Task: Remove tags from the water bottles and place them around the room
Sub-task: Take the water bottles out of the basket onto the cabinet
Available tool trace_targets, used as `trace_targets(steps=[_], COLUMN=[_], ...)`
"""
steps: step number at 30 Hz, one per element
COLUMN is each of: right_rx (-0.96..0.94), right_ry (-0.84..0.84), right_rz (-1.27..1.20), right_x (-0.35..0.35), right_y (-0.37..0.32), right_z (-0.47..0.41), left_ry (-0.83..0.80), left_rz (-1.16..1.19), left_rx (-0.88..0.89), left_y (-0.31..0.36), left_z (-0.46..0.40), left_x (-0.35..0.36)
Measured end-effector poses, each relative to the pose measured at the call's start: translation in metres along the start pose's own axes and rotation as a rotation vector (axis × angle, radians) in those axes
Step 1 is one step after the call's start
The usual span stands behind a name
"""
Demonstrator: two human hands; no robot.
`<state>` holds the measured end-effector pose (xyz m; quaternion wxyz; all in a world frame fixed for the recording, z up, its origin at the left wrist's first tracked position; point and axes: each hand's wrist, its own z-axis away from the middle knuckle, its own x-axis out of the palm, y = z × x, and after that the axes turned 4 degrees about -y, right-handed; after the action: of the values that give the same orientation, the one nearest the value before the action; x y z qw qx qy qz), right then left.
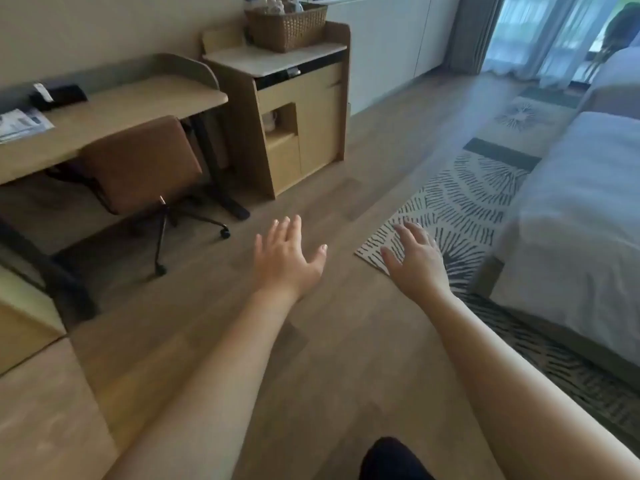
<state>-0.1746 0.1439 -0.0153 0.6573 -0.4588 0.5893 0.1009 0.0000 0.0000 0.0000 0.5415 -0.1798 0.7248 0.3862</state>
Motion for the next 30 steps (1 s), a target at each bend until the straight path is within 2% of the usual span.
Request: trace_targets(steps=[8, 20, 30], right_rx=[0.031, -0.003, -0.037], right_ry=[-0.057, -0.139, -0.147], right_rz=[0.033, 0.042, 0.004], right_x=[0.038, 0.03, 0.04], right_y=[0.028, 0.072, 0.079], right_z=[-0.088, -0.379, -0.56], left_ry=[-0.019, -0.011, -0.002], left_rz=[-0.005, -0.026, 0.005], left_rx=[-0.045, -0.096, -0.1], left_y=[-0.01, 0.046, 0.061], left_z=[-0.089, -0.37, -0.551], left_x=[0.052, 0.091, 0.122])
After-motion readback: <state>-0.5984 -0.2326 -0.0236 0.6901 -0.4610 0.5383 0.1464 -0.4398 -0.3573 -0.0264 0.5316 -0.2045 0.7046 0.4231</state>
